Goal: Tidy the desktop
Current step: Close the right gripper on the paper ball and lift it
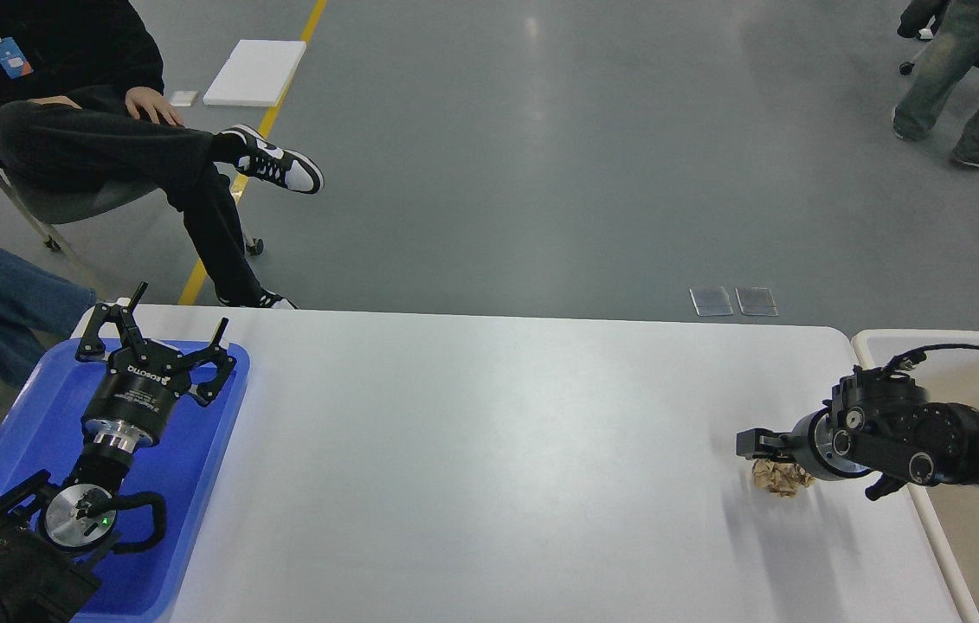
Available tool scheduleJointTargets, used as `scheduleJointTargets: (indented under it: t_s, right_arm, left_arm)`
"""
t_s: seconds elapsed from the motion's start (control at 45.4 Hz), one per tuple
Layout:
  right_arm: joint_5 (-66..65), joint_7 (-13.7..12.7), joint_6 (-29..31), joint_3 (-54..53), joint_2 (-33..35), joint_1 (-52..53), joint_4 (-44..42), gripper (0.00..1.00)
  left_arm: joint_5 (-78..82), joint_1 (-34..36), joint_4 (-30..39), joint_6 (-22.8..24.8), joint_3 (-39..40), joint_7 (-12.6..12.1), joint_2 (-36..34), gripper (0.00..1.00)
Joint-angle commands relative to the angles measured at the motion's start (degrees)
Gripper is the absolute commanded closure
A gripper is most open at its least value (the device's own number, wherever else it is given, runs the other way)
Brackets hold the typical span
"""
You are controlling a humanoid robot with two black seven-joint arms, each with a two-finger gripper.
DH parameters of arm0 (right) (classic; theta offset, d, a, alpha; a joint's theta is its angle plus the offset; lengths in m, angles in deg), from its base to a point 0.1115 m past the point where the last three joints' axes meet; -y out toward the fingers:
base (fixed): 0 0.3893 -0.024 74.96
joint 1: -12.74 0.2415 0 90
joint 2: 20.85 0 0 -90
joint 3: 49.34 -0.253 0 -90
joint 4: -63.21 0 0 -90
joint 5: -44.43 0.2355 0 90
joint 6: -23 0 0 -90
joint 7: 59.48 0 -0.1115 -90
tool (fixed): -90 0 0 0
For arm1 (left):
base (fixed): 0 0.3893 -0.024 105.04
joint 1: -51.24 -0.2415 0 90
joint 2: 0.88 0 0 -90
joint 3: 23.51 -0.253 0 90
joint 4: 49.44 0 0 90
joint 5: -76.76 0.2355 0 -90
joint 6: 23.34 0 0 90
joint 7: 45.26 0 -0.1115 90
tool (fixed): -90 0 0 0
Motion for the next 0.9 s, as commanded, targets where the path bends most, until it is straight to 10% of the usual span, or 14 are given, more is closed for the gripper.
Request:
scheduleJointTargets:
  t_s: [0.0,0.441,0.551,0.727,0.881]
  right_arm:
    - [-0.01,0.05,-0.5,0.02,-1.23,-2.19,-2.22,0.0]
    - [0.16,0.05,-2.61,-0.42,-4.75,-4.65,-6.71,0.07]
    - [0.43,0.05,-2.62,-0.68,-4.75,-5.53,-6.54,0.3]
    - [1.13,-0.04,-2.44,-0.94,-4.57,-5.62,-5.92,0.99]
    - [1.3,-0.04,-2.44,-1.91,-4.22,-5.8,-6.18,1.0]
  left_arm:
    - [0.0,0.0,0.0,0.0,0.0,0.0,0.0,0.01]
    - [0.0,-0.09,0.0,0.0,0.0,0.0,0.0,0.01]
    - [0.0,-0.09,-0.09,0.0,0.0,0.0,0.0,0.01]
    - [0.0,-0.09,0.0,0.0,0.0,0.0,0.0,0.01]
    - [0.0,-0.09,0.0,0.0,0.0,0.0,0.0,0.01]
